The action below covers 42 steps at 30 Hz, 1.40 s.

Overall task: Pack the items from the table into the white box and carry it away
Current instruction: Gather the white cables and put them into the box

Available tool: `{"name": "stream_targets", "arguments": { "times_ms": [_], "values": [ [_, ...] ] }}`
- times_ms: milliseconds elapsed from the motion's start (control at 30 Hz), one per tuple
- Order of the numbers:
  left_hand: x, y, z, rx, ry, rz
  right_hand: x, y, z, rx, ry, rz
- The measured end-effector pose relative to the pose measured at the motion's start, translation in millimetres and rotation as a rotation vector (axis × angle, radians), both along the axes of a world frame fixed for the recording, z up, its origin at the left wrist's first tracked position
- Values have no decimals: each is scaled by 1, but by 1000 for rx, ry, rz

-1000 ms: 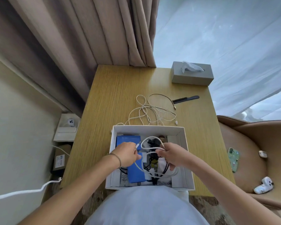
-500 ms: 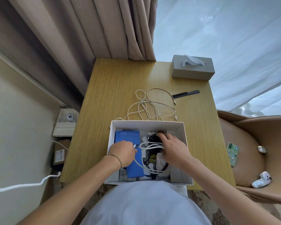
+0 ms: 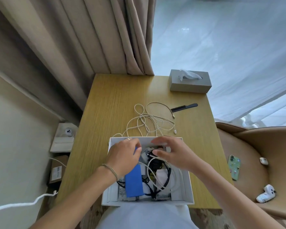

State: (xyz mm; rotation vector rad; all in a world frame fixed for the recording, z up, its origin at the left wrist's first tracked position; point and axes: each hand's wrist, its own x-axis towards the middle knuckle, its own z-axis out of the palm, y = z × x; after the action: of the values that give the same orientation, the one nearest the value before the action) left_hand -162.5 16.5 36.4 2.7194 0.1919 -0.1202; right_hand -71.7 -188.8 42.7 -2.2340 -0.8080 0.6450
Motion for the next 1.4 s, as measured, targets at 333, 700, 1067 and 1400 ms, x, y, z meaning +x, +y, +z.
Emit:
{"name": "stream_targets", "arguments": {
  "times_ms": [333,700,1067,1400],
  "values": [
    [77,-22,15,-96,-109,-77,74,-19,2,69,-59,-295],
    [141,-40,1,-83,73,-29,142,-7,-70,-99,-5,-371],
    [161,-28,-15,-58,117,41,172,16,-118,-286,-12,-326],
    [160,-16,-13,-98,110,43,166,17,-124,-412,-53,-184]
  ]
}}
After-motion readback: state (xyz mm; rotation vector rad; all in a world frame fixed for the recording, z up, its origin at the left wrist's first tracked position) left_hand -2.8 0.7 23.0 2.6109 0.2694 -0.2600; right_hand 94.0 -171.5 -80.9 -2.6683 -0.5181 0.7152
